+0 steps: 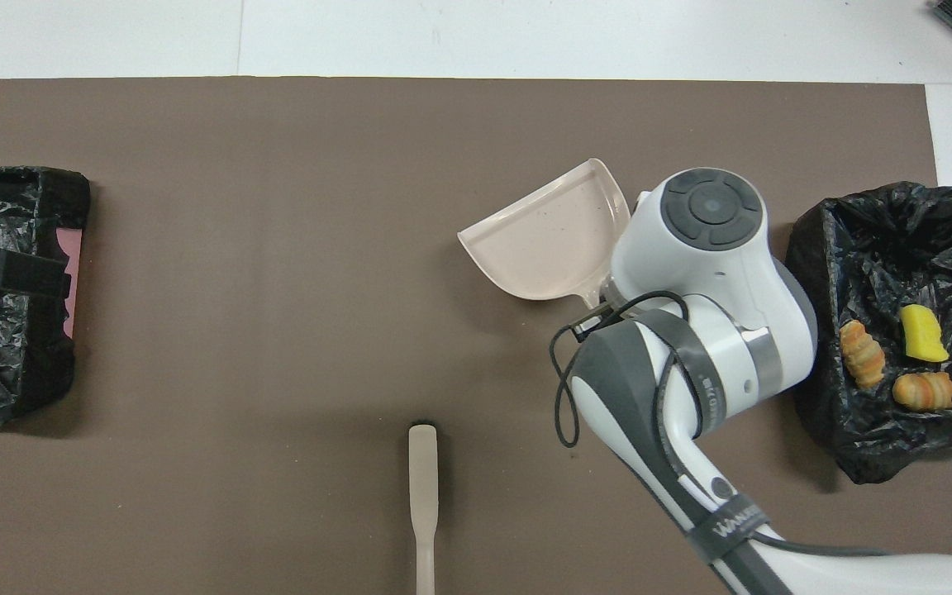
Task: Sweep and dump trash in bin
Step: 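Bring the empty dustpan back and set it on the table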
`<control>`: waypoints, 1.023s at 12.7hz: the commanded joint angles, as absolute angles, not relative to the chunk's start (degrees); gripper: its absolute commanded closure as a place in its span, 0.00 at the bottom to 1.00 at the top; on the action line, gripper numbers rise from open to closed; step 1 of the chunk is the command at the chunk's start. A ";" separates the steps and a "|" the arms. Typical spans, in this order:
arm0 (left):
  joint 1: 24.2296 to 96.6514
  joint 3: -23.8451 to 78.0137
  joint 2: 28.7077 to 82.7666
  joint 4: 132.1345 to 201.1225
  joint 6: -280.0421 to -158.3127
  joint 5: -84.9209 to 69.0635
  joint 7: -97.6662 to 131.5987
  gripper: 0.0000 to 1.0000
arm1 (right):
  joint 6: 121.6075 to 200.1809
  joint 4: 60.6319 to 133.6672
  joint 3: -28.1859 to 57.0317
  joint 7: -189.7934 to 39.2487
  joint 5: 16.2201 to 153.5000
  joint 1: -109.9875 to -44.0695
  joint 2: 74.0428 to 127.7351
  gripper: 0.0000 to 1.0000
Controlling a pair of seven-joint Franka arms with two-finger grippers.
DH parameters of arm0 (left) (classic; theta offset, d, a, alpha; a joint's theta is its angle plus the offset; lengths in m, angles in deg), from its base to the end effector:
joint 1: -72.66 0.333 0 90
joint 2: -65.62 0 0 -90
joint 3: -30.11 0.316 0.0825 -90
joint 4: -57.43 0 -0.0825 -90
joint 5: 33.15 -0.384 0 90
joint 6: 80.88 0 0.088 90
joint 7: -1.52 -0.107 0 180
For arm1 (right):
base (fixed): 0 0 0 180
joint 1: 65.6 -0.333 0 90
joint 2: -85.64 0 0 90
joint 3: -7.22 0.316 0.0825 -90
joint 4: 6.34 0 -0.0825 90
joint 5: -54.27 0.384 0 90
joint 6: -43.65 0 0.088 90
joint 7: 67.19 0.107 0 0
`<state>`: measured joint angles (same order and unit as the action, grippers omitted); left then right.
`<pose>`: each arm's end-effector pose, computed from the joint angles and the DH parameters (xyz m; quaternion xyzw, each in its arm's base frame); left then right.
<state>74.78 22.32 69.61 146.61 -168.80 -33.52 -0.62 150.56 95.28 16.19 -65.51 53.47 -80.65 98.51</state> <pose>0.5264 -0.0545 0.6654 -0.9974 0.0678 -0.0237 0.0072 0.5574 0.2413 0.4224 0.9786 0.1949 -0.0655 0.0037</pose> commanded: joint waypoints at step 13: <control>75.65 21.85 70.72 147.34 -168.33 -33.42 -1.03 0.00 | 165.03 79.44 15.75 -29.13 60.77 -91.72 115.96 0.00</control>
<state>74.78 22.32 69.61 146.61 -168.80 -33.52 -0.62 164.24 79.24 15.52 -29.46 59.16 -93.43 116.51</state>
